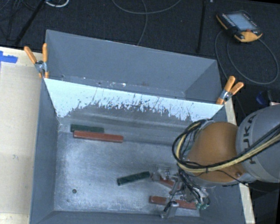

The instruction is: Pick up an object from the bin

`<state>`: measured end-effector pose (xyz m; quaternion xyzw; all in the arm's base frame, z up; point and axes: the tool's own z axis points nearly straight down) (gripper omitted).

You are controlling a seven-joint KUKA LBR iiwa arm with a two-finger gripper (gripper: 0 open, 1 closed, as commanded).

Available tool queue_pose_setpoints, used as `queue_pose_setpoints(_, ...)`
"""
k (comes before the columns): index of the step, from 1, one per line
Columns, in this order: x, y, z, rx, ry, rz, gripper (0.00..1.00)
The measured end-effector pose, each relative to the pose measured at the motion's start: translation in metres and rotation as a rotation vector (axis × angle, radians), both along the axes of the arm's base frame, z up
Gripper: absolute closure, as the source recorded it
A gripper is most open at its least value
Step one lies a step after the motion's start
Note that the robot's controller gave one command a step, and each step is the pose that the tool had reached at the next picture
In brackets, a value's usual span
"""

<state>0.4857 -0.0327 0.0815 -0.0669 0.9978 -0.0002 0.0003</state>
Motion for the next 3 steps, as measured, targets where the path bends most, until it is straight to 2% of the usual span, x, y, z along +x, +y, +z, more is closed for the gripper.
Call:
queue_pose_setpoints(1,-0.001,-0.088,-0.011,0.003,-0.002,0.103,1.0)
queue_pose_setpoints(2,-0.001,-0.088,-0.011,0.003,-0.002,0.104,1.0)
queue_pose_setpoints(3,0.002,-0.105,-0.012,0.014,0.004,0.116,1.0)
